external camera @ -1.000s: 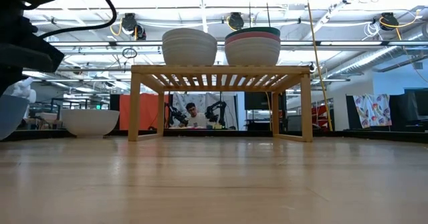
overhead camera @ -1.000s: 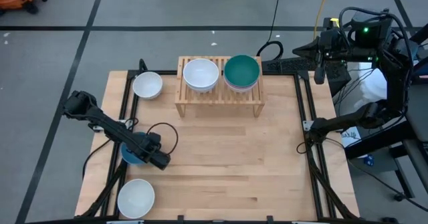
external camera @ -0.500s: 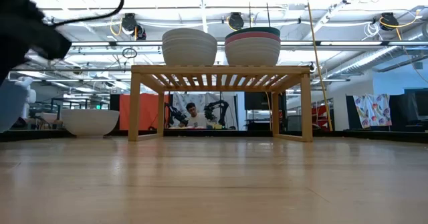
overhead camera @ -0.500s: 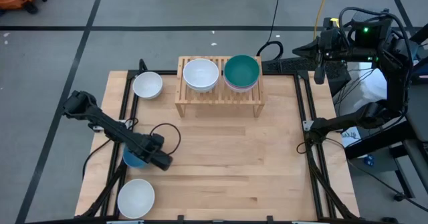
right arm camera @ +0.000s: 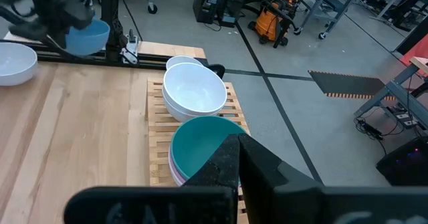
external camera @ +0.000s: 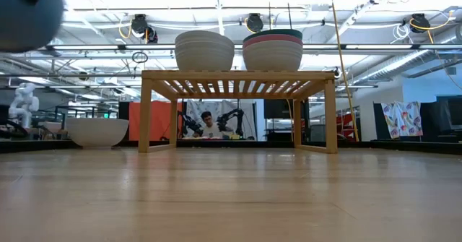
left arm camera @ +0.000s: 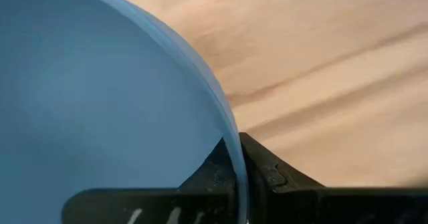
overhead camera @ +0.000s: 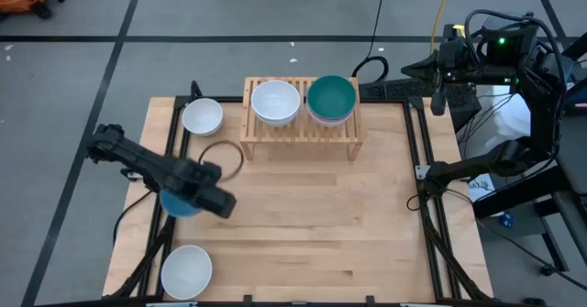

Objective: Place and stack bowls onto a shelf
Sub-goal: Stack the blue bowl on top of the white bowl on the shelf

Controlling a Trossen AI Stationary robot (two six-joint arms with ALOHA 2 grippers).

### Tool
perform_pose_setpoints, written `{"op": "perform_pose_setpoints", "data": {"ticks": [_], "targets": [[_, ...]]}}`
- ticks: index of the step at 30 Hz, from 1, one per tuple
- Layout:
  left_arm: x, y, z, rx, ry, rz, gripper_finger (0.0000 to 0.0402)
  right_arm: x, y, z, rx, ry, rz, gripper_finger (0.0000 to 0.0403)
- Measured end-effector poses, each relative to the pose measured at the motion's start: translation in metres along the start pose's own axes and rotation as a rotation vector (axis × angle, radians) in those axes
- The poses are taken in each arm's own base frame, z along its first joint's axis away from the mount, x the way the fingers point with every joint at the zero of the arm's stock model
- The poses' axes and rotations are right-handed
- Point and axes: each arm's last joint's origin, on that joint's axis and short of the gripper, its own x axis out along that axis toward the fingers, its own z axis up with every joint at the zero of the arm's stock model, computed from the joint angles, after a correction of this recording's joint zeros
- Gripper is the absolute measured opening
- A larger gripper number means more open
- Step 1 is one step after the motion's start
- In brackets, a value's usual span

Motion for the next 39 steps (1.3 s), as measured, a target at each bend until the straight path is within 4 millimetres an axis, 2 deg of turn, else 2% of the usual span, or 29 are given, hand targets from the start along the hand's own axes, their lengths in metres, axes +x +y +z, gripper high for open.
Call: {"op": "perform_pose_setpoints", "data": {"ticks": [6,17,20,25,29,39], "targets": [[-0.043,-0.005,0.033,0.059,-0.114,-0.163,0.0005,0.0,0.0,0.0,-0.021,0.002,0.001,0.0],[-0.067,-0.019,0.113,0.203,-0.263,-0.168,0.0005,0.0,0.001,-0.002,-0.046,0.024,0.012,0.0],[-0.081,-0.024,0.131,0.261,-0.311,-0.193,0.0005,0.0,0.001,-0.003,-0.045,0.027,0.013,0.0],[-0.11,-0.03,0.149,0.365,-0.424,-0.256,0.0005,0.0,0.002,-0.005,-0.038,0.049,0.024,0.0],[-0.128,-0.027,0.156,0.492,-0.524,-0.257,0.0005,0.0,0.003,-0.006,-0.035,0.059,0.029,0.0],[-0.134,-0.016,0.178,0.822,-0.626,-0.149,0.0005,0.0,0.003,-0.006,-0.035,0.06,0.029,0.0]]}}
